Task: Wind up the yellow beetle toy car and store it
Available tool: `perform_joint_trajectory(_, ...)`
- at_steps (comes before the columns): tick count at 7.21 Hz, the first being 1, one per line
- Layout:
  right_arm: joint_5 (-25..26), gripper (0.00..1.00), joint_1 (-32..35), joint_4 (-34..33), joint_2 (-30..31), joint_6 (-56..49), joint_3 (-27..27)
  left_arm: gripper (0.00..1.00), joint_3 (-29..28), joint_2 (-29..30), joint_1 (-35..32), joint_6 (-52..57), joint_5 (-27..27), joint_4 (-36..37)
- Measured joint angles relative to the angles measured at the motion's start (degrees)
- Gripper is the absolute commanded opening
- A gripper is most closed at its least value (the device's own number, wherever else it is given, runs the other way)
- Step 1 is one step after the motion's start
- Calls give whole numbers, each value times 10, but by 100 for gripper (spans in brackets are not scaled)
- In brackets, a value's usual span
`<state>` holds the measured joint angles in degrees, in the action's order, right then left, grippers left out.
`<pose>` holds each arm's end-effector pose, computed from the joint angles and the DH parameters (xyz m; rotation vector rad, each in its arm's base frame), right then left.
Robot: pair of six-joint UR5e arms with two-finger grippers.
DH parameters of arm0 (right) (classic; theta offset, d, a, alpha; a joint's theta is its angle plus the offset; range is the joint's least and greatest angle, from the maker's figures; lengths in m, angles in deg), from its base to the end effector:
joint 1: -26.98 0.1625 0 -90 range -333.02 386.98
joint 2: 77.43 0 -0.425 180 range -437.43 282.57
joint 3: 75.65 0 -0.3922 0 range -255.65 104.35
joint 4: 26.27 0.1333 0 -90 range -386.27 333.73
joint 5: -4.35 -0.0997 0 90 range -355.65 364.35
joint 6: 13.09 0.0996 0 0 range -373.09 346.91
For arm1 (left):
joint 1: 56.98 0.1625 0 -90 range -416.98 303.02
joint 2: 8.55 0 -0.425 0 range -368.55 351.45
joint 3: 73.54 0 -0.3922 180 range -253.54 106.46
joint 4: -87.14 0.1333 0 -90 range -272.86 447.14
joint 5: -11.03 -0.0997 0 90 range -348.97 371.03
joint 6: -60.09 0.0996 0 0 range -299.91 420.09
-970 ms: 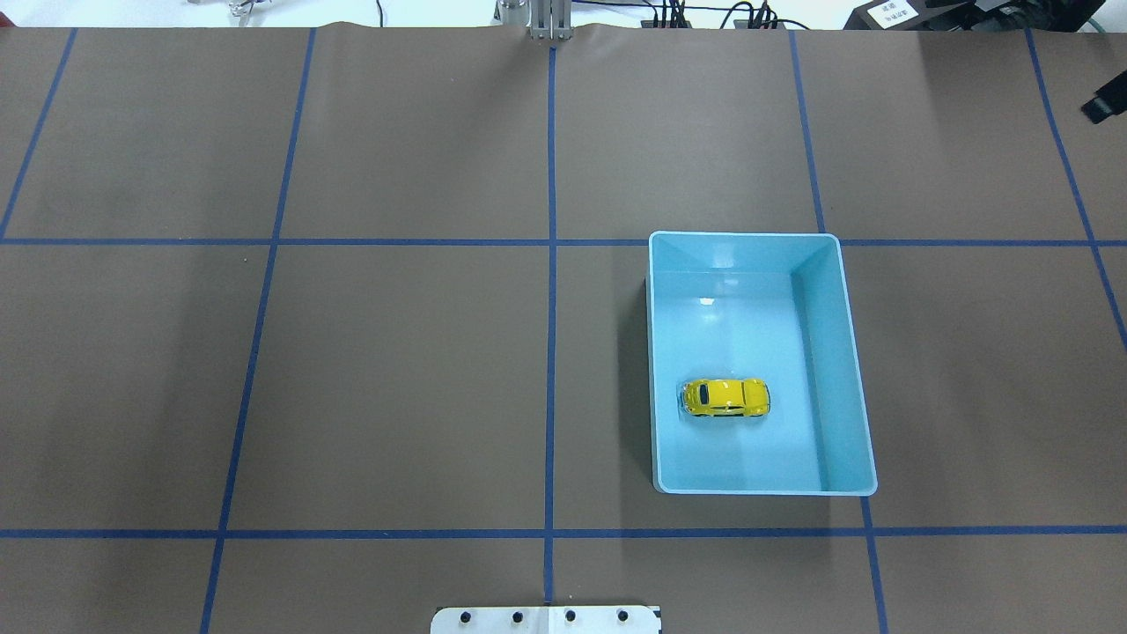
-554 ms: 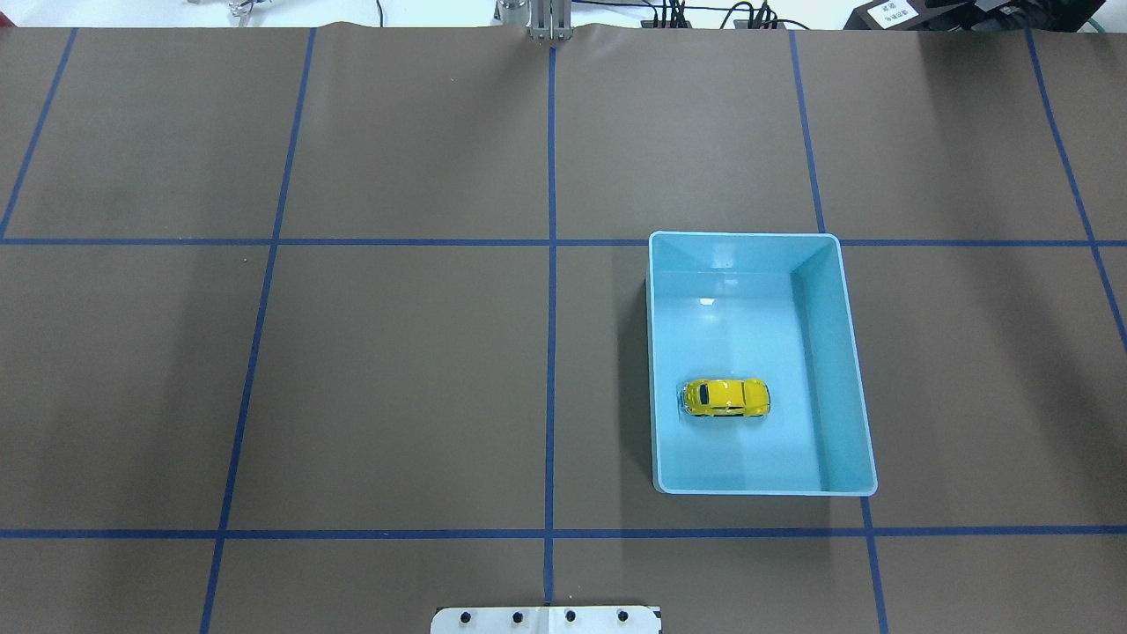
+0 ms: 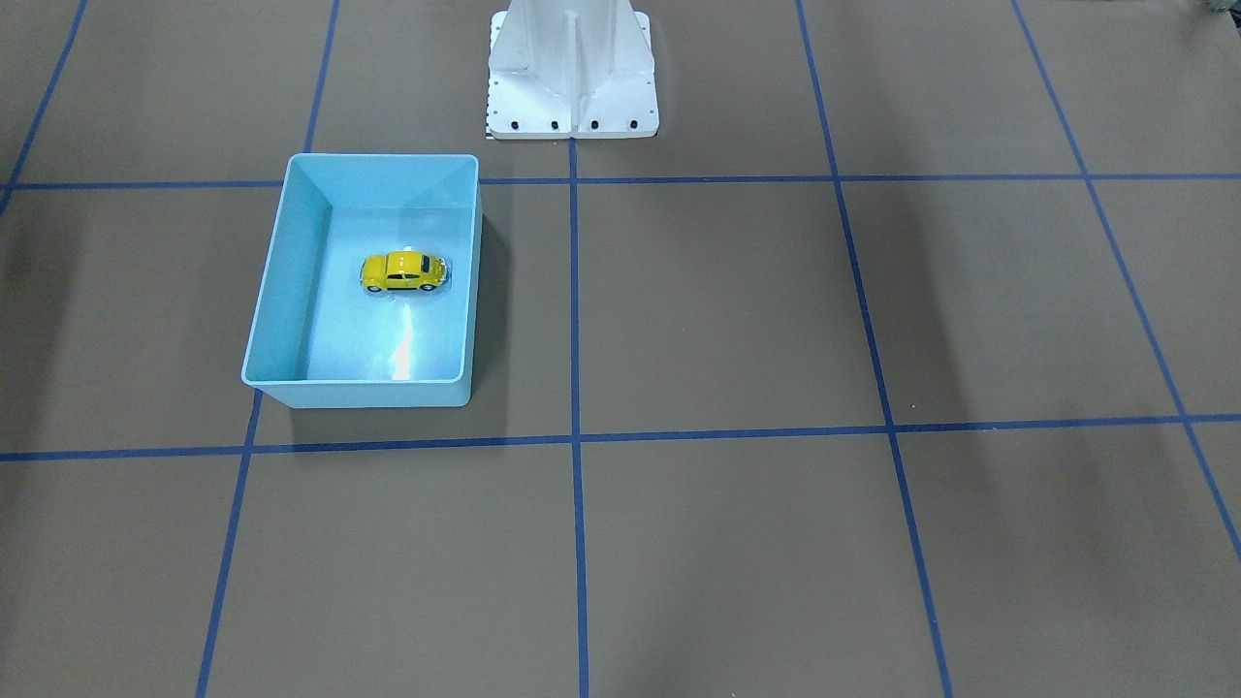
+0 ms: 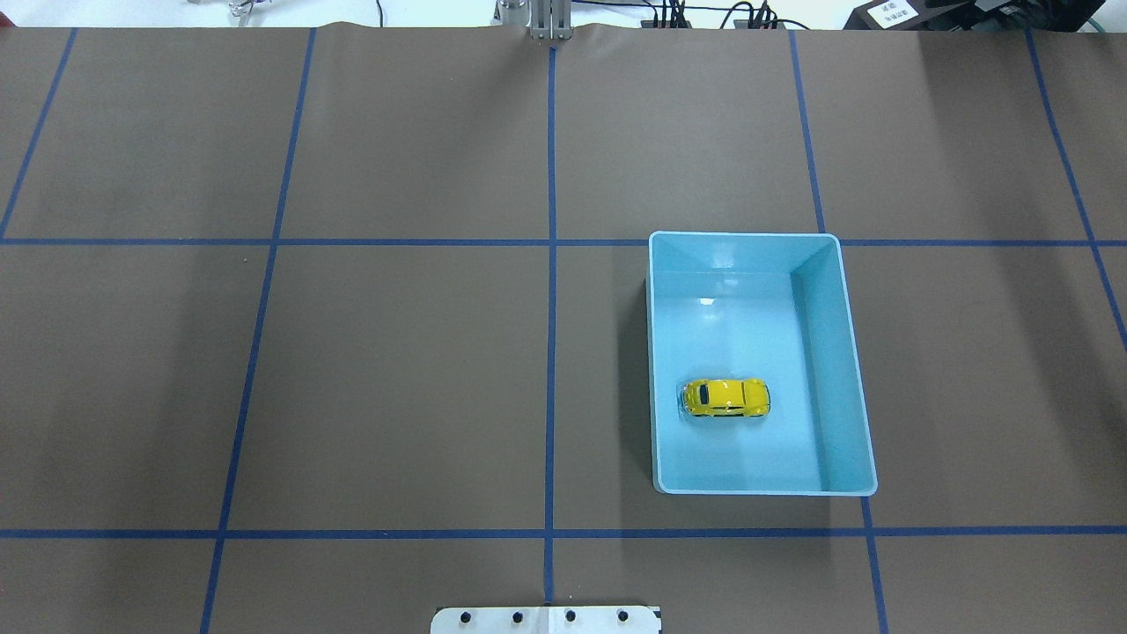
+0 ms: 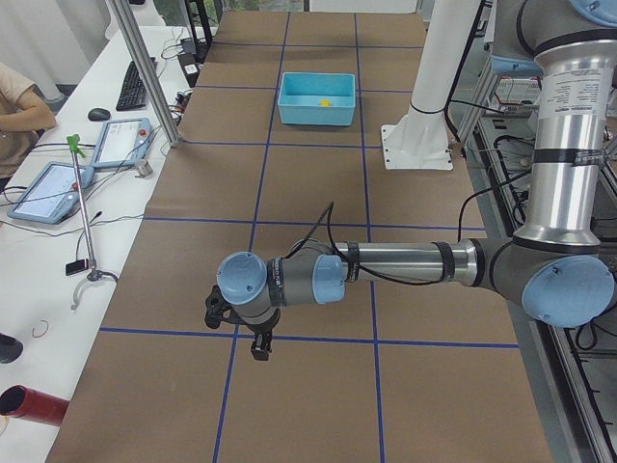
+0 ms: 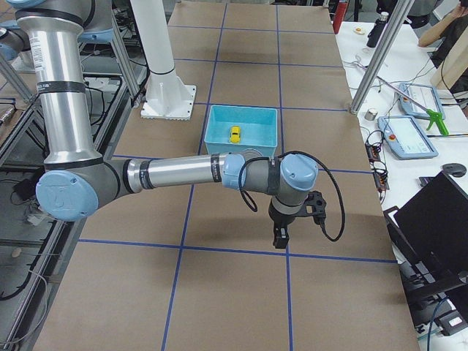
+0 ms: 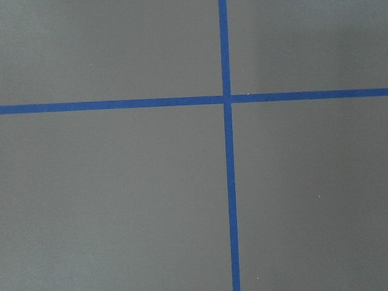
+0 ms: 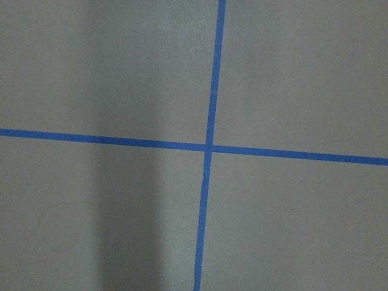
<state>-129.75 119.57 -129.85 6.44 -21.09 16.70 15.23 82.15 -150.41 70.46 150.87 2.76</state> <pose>0.0877 -0.5228 0.6073 -0.0132 -0.7738 -0.0554 -0.0864 -0.4853 0.6656 0.0046 0.8749 0.0666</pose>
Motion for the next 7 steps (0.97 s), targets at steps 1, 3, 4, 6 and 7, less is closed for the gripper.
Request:
perform_joint_trajectory(1, -9, 100, -1, 0, 1, 0, -1, 100, 0, 0, 0, 0, 0, 0)
perform_joint_trajectory(3, -17, 100, -7, 8, 7, 1, -3, 100, 0, 0, 0, 0, 0, 0)
perform_joint_trajectory(4, -18, 100, -8, 14, 11, 2, -5, 100, 0, 0, 0, 0, 0, 0)
perform_joint_trajectory(6, -20, 100, -9, 18, 13, 2, -6, 100, -1, 0, 0, 0, 0, 0)
perform_joint_trajectory(7, -21, 100, -9, 19, 14, 2, -6, 100, -1, 0, 0, 0, 0, 0)
